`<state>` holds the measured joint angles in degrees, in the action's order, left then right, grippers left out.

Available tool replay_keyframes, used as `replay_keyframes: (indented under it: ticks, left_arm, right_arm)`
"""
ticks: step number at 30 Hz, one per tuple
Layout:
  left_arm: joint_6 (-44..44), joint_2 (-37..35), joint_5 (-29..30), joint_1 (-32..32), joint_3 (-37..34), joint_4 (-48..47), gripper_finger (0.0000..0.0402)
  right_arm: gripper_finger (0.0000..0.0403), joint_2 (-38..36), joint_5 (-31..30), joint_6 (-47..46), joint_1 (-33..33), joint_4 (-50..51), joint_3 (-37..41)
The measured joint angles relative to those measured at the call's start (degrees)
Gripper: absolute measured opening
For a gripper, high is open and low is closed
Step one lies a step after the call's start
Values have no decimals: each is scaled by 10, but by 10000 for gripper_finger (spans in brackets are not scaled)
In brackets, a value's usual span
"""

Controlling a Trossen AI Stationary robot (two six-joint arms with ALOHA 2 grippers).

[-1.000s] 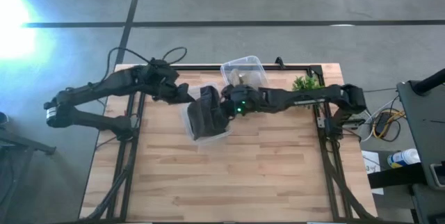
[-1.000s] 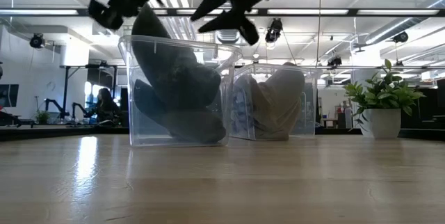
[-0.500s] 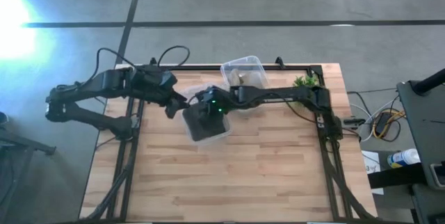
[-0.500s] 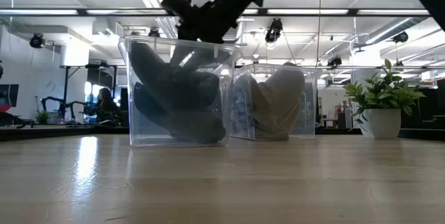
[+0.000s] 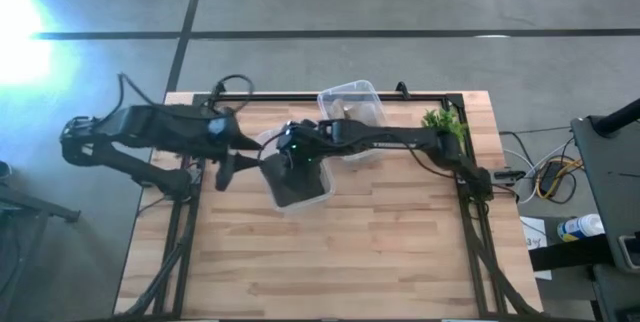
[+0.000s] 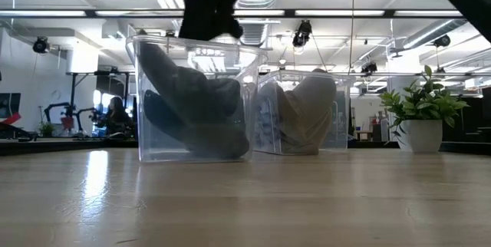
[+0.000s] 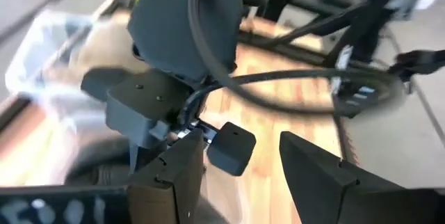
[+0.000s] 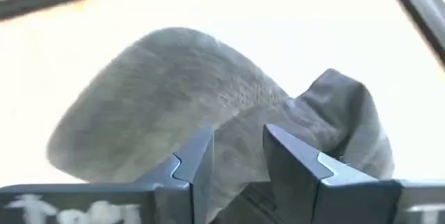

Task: Pick & Place hat
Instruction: Return to Home Position

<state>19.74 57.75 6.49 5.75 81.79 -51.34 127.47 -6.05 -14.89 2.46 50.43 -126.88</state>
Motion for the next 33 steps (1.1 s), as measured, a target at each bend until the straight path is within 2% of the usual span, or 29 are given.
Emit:
replay_keyframes:
  ticks: [8,11,14,18,24,29,33]
  left_arm:
    - [-154,-64,0,29,17,45,183]
    - [-177,-90,-1,30,-5,70,183]
    - [-173,-115,-1,30,-44,78,183]
    - [-139,-154,-1,29,-116,83,183]
    - [-90,-230,-2,29,-223,147,183]
    - [-63,-295,11,29,-261,121,183]
    - [31,-342,28,29,-280,119,183]
  right_arm:
    - [121,-96,7,52,-35,10,6]
    - [121,-143,4,43,-47,28,13]
    - [121,-194,-25,21,-58,64,37]
    - [121,-274,-87,-33,-76,96,129]
    - [121,-415,-109,-140,-112,88,323]
    - [121,-535,-121,-208,-135,109,456]
    - [121,-624,-113,-289,-138,180,512]
